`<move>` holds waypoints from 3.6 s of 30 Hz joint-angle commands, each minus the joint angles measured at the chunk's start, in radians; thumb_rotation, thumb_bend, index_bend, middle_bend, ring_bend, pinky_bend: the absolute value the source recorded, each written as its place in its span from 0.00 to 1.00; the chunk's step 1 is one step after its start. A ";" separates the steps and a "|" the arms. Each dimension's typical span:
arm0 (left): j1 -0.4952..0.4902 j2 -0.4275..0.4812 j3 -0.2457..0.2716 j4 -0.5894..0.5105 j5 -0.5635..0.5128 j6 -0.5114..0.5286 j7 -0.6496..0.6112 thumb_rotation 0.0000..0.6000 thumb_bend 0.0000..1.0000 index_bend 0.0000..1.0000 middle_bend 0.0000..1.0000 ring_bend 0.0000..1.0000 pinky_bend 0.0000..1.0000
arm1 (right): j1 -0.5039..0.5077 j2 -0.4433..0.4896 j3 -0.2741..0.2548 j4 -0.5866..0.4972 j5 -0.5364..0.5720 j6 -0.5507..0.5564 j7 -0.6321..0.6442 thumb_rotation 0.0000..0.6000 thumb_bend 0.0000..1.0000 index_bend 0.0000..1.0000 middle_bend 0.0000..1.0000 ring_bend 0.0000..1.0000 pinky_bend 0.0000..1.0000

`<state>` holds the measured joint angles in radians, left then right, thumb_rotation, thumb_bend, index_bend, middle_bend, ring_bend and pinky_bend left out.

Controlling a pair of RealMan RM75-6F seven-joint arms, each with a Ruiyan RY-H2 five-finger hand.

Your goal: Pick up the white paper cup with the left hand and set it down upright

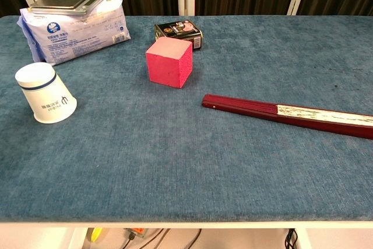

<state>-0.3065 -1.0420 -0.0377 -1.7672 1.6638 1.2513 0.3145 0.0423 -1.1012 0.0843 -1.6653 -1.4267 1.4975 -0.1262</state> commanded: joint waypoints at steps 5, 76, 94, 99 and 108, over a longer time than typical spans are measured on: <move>-0.181 -0.053 -0.052 -0.026 -0.069 -0.249 0.171 1.00 0.02 0.00 0.04 0.00 0.07 | 0.004 0.000 0.009 0.015 0.010 -0.009 0.028 1.00 0.24 0.00 0.00 0.00 0.00; -0.256 -0.584 -0.005 0.708 -0.124 -0.072 -1.043 1.00 0.20 0.40 0.42 0.11 0.05 | 0.028 -0.032 0.024 0.057 0.077 -0.074 0.039 1.00 0.25 0.00 0.00 0.00 0.00; -0.261 -0.525 0.058 0.732 -0.063 -0.088 -1.057 1.00 0.19 0.12 0.17 0.00 0.02 | 0.027 -0.041 0.028 0.077 0.068 -0.061 0.065 1.00 0.24 0.00 0.00 0.00 0.00; -0.264 -0.488 0.062 0.675 -0.046 -0.074 -0.901 1.00 0.19 0.11 0.17 0.00 0.02 | 0.030 -0.045 0.026 0.080 0.068 -0.068 0.061 1.00 0.25 0.00 0.00 0.00 0.00; -0.277 -0.450 0.009 0.467 -0.130 -0.132 -0.321 1.00 0.19 0.11 0.17 0.00 0.02 | 0.030 -0.046 0.026 0.072 0.076 -0.071 0.052 1.00 0.25 0.00 0.00 0.00 0.00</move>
<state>-0.5759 -1.5136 0.0056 -1.1829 1.5908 1.1537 -0.2711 0.0725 -1.1468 0.1106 -1.5929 -1.3504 1.4261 -0.0740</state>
